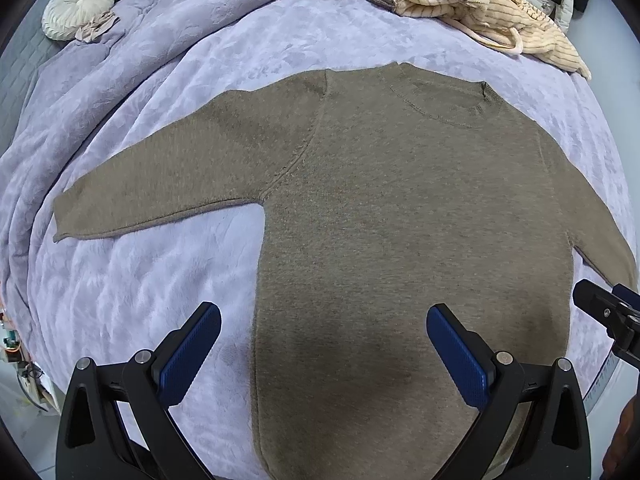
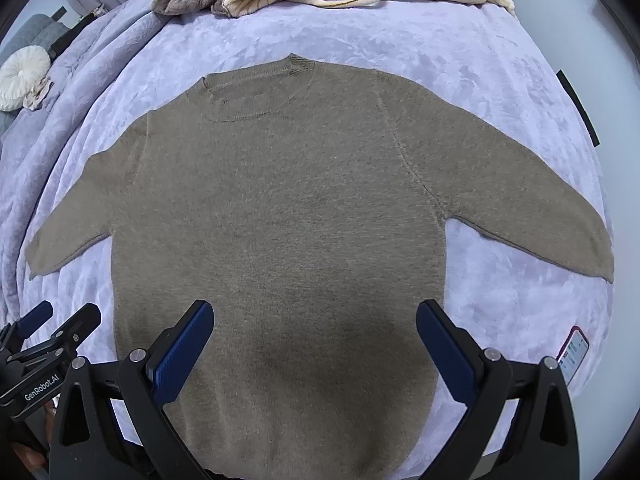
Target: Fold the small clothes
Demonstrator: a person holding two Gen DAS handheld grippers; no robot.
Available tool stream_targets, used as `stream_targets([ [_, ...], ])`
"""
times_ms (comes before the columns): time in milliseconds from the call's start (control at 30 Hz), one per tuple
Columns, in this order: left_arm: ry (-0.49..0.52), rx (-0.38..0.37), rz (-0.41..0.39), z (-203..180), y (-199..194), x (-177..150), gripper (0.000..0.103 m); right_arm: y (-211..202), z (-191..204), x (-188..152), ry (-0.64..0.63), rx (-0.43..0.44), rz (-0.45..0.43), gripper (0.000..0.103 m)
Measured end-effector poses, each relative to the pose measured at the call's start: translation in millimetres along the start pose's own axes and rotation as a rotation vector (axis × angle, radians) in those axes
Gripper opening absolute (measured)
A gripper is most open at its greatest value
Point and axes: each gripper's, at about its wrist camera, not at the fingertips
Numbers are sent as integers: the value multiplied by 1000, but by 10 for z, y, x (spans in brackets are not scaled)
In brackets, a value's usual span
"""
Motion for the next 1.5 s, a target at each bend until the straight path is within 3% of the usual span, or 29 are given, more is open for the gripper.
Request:
stream_targets([
  [333,-38,-28,18,186,239,37,103,226,134,60,-29,-4,28,101],
  [733,-100,-106,11,561,705,105,103,633,471,-39,-59,60,26,101],
  [867,-185,-167,-11,925,863,182,103,742,701,-112,-101,82,25,101],
  [967,-276,-154,-61,1364,973,287,103,813,904,-150,-150,100,22,101],
  [1133,-507,-158,-132,2297,1194,426,103,922,1253,-169,-221,145,8,101],
  [1333,-736,-350,-209,2974,1344,440,103,980,1623,-190,-271,208,3,101],
  [1400,-765,-338,-254,3037,1312,475,94,991,1716,-213,-286,219,7,101],
  [1433,-776,-325,-266,3072,1304,492,74,987,1757,-226,-293,224,6,101],
  [1467,-789,-305,-263,3104,1319,510,45,979,1791,-228,-300,228,5,101],
  [1500,-795,-307,-263,3133,1338,520,29,952,1808,-266,-304,233,2,101],
])
Point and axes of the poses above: each gripper's, at about its wrist camera, not at the fingertips, and y roughly the way its jaws point, z to its left, x to its top, and after that the axes turned 7 degrees about -y, right-handed
